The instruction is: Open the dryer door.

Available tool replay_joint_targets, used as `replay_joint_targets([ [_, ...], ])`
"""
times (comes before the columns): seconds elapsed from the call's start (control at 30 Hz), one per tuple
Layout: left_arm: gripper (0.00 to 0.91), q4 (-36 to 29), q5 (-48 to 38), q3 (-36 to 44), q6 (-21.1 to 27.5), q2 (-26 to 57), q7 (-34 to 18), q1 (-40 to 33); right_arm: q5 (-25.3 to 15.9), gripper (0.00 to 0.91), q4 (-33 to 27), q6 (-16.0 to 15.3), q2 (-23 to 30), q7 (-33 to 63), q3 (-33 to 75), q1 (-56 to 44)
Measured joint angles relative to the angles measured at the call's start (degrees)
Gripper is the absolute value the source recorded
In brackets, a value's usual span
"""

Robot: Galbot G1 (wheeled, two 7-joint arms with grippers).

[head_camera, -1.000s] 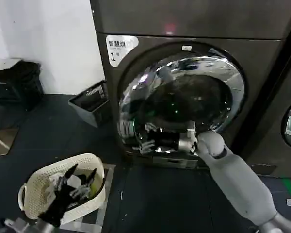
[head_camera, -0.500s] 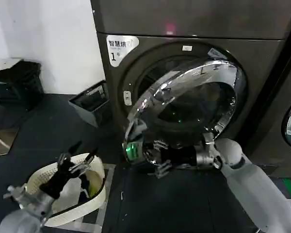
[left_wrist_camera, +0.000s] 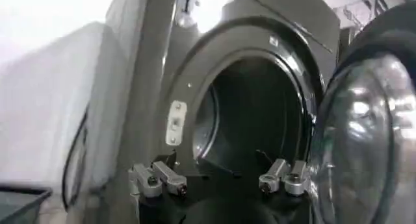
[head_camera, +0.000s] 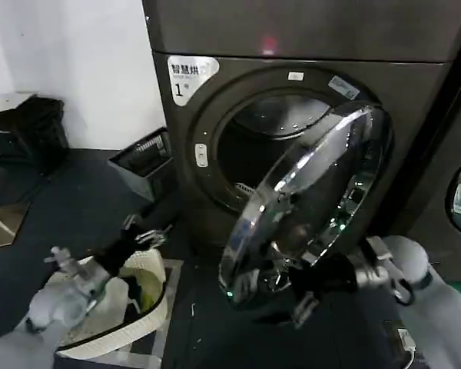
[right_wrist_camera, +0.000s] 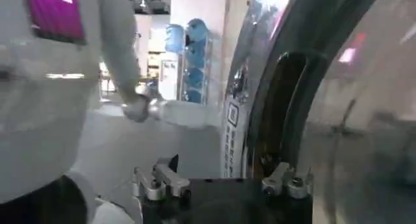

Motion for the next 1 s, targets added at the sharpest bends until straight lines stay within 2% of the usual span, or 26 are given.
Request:
replay_joint_targets([
  [0.27,0.907,3.76,-0.3,10.47,-0.05,-2.48,1.86,-9.8,1.15,0.907,-2.92,2.17,2.0,-0.01,15.3,-8.56],
  [0.6,0.907,7.1,-2.87,23.29,-0.12,-6.54,4.34,-20.88,-0.63,0.907,-8.74,0.7,6.27,3.67,32.17,-11.68],
  [0.8,0.907,7.13,-3.74,28.35,0.34,-6.63,6.56,-24.81,-2.71,0.907,-10.84,0.54,8.11,12.15,42.29,-12.45],
  [0.9,0.907,7.3,-3.53,30.82,0.6,-6.74,7.2,-26.44,-5.34,0.907,-10.36,0.62,9.26,20.27,46.88,-13.36],
  [1.0,0.907,7.21,-3.1,33.52,0.83,-7.12,7.61,-28.25,-5.83,0.907,-9.07,-0.46,10.21,30.19,50.89,-14.82],
])
